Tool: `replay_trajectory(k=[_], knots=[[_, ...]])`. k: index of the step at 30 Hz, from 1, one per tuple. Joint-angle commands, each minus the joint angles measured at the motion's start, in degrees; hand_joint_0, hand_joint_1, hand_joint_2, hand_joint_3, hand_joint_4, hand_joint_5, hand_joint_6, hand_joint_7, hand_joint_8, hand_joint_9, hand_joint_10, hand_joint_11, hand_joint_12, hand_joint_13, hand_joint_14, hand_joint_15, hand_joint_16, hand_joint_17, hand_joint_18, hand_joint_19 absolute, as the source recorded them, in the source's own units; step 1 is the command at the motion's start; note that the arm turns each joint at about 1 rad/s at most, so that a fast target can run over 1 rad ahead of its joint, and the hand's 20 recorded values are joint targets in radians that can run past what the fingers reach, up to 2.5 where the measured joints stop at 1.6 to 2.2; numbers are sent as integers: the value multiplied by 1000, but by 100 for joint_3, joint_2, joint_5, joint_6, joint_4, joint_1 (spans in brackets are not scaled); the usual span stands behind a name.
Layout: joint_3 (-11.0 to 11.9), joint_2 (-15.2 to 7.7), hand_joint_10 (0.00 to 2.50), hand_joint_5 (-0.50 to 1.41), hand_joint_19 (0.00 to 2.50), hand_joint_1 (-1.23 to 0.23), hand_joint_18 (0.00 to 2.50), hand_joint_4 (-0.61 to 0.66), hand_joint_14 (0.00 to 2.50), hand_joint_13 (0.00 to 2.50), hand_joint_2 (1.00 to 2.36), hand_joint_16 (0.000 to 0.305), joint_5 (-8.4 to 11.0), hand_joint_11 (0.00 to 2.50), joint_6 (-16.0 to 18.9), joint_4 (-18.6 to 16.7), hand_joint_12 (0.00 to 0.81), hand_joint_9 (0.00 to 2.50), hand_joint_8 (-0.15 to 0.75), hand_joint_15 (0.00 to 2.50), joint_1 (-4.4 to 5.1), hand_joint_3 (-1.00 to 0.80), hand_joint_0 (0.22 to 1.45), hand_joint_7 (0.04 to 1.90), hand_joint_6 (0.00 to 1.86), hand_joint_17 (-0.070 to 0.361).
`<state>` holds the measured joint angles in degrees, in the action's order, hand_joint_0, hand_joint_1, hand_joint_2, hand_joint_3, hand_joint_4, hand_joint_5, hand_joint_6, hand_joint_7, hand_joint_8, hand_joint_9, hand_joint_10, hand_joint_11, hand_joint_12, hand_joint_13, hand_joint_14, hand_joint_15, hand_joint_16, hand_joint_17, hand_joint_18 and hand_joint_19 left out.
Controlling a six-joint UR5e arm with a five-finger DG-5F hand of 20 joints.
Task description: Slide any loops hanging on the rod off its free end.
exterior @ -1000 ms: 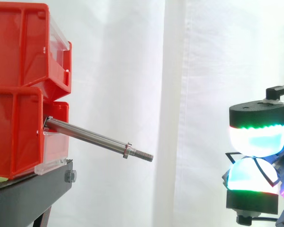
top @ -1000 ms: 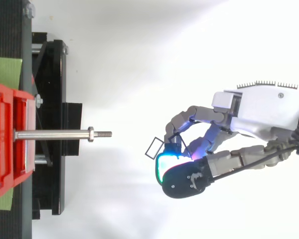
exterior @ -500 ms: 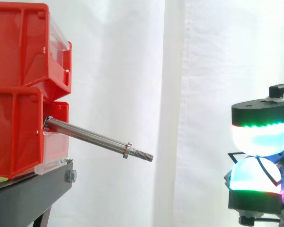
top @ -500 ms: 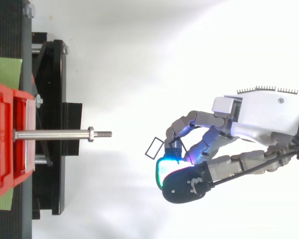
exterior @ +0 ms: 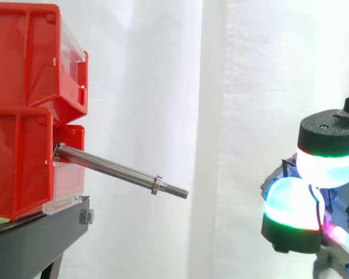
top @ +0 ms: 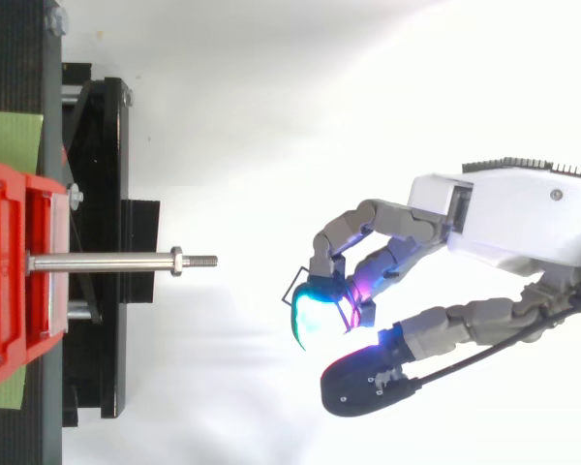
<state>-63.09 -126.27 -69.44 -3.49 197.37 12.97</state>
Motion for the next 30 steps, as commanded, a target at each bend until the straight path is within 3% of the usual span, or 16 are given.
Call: replay_trajectory(k=[1, 9, 19, 25, 30], knots=[[-1, -3, 29, -203, 485, -756, 631, 42, 20, 756, 1000, 54, 62, 789, -267, -286, 350, 855, 239, 477, -5, -500, 670, 942, 915, 122], [8, -3, 30, -202, 487, -731, 635, 74, 22, 762, 1000, 55, 62, 801, -267, -348, 355, 866, 246, 482, -14, -500, 644, 884, 922, 123], [-1, 6, 30, -191, 500, -663, 642, 47, 20, 779, 1005, 54, 45, 809, -205, -304, 357, 900, 252, 485, -23, -446, 644, 961, 936, 123], [-1, 6, 31, -190, 500, -661, 646, 46, 21, 779, 1006, 55, 1, 838, 296, -40, 361, 926, 252, 490, 4, -436, 647, 960, 939, 123], [-1, 6, 31, -190, 501, -659, 646, 48, 20, 779, 1006, 55, -25, 833, 929, 672, 364, 930, 256, 490, 13, -437, 648, 958, 939, 123]])
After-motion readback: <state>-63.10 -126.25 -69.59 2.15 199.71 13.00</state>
